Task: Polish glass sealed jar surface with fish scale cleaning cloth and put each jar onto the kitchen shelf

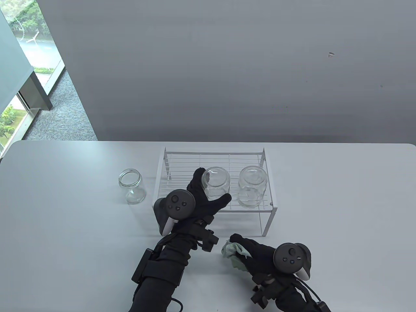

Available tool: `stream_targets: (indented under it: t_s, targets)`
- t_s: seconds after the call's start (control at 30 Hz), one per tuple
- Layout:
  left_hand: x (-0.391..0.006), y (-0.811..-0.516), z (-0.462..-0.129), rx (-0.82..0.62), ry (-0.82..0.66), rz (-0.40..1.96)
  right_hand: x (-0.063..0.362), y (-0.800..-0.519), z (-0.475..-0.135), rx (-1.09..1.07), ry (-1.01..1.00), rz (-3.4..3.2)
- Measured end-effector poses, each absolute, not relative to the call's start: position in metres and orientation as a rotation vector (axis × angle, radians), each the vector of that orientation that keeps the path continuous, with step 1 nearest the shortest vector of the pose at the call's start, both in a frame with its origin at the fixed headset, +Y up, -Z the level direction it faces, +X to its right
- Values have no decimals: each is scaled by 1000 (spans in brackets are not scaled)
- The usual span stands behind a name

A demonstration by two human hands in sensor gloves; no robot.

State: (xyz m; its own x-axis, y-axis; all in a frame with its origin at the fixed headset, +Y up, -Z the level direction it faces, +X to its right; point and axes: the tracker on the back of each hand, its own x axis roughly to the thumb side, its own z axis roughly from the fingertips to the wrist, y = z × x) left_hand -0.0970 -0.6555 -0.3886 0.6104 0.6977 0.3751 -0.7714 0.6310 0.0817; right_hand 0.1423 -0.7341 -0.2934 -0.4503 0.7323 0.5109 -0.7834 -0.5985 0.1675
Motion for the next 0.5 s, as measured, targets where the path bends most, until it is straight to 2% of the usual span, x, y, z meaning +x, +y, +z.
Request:
stream_targets:
  t_s: [0.5]
  targets:
    - [-94, -659, -391, 226, -320, 843, 142, -734, -293, 684, -111, 2098]
